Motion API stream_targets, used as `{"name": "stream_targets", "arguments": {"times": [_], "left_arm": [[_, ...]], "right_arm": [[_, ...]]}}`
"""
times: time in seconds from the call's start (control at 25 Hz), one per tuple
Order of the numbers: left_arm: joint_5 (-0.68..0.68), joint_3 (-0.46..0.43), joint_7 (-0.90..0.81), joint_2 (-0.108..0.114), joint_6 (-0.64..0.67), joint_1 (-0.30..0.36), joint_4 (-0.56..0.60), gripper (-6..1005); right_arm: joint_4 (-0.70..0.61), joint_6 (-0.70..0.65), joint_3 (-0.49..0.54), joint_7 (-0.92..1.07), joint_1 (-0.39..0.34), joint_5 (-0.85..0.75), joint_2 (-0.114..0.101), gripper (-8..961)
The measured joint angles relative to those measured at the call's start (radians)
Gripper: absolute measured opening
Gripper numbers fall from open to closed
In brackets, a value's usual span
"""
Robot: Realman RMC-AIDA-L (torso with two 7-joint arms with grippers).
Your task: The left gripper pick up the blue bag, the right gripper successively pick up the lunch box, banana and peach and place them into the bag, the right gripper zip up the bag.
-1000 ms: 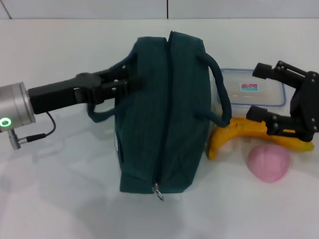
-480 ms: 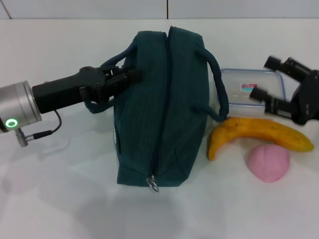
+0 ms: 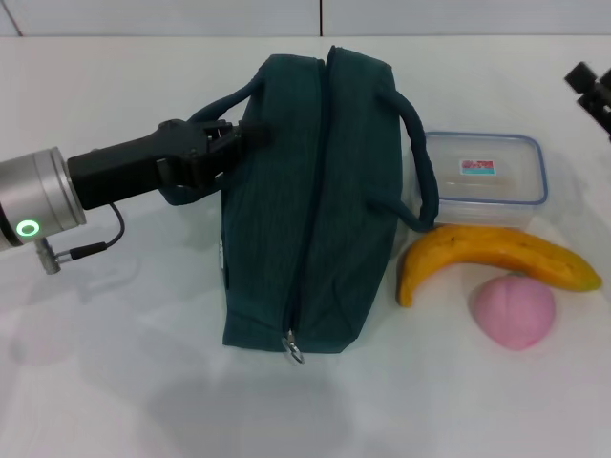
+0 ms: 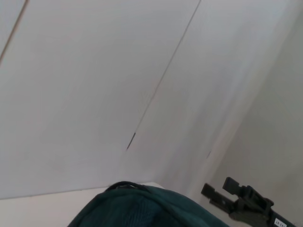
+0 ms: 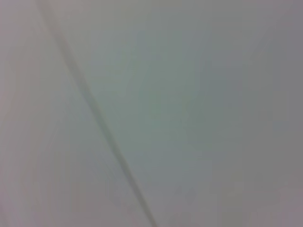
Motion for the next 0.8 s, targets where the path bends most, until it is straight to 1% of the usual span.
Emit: {"name": "stream_targets", "arguments": {"times": [0.12,0.32,0.48,0.64,0.72,0.8], "left_arm": [[-0.012,0.0,0.0,0.0,-0.007,-0.006,0.0,44],[-0.038,0.0,0.0,0.0,-0.011,-0.013,0.0,44],[-0.043,0.0,0.004,0.0,-0.012,-0.014,0.0,44],[-0.043,0.0,0.008,-0.001,-0.013,-0.018,0.001,44],[-0.043,0.0,0.008,-0.001,-0.013,-0.022,0.008,44],[-0.04,0.0,0.009,-0.001,-0.013,-0.025,0.012,44]], "right_arm": [[0.072,0.011,0.001,0.058,0.012,0.06,0.0,854],[0.136,0.093,0.035,0.189,0.012,0.067,0.0,854],[0.184,0.105,0.038,0.24,0.004,0.06,0.0,854],[0.205,0.132,0.045,0.28,0.007,0.001,0.0,854],[0.21,0.144,0.078,0.295,0.008,-0.051,0.0,854],[0.215,0.148,0.147,0.298,0.007,-0.122,0.0,853]]}}
